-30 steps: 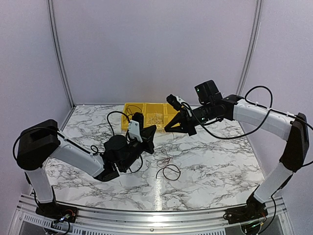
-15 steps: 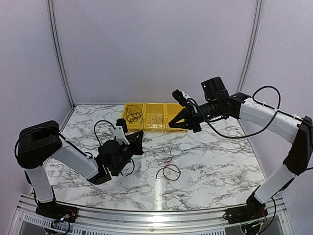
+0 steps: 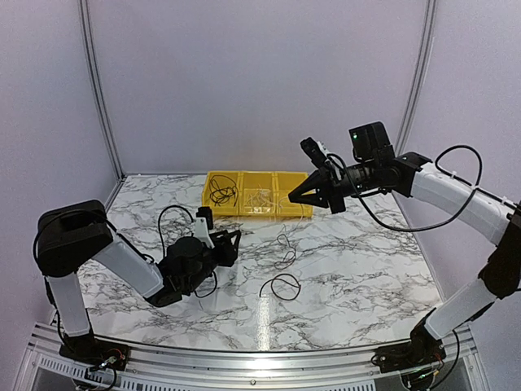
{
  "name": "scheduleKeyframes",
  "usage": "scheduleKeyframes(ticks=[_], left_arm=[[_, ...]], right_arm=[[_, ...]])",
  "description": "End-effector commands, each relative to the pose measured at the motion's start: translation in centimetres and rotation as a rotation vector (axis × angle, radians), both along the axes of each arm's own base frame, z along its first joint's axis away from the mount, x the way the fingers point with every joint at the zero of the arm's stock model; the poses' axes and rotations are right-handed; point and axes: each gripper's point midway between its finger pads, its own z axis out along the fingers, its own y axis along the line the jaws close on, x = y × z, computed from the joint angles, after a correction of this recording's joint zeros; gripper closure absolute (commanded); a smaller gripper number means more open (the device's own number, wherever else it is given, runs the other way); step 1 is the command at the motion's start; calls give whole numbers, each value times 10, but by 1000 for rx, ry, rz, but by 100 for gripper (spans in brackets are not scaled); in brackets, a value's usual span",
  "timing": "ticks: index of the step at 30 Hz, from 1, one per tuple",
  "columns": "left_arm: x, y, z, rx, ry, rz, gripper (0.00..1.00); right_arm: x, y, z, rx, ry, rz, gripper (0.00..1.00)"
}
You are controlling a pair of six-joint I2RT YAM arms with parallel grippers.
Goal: Untangle the cables
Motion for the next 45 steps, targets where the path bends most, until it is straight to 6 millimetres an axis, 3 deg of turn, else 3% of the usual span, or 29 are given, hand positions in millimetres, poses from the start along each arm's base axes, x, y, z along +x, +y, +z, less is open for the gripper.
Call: scheduleKeyframes(ticks=[1, 6, 9, 13, 23, 32, 37, 45], left_arm=[[-23, -42, 13, 62, -87, -189, 56], [-52, -86, 30, 75, -174, -376, 54], [-61, -97, 37, 118, -230, -359, 45], [-70, -106, 43, 185, -289, -347, 44], [-57, -112, 49, 190, -290, -275, 49], [-52, -117, 56, 134, -268, -244, 46], [-37, -116, 48, 160, -226, -136, 51], [-35, -156, 43, 170, -280, -225, 49]], right_arm=[[6, 1, -2, 9, 7, -11, 100], [10, 1, -6, 0, 3, -30, 100], [12, 2, -8, -5, 2, -39, 100], [14, 2, -10, -10, 5, -46, 100], [14, 3, -14, -13, 14, -44, 100], [15, 4, -18, -11, 27, -44, 100], [13, 5, -16, -2, 35, -33, 100], [6, 9, -17, 13, 70, 4, 100]])
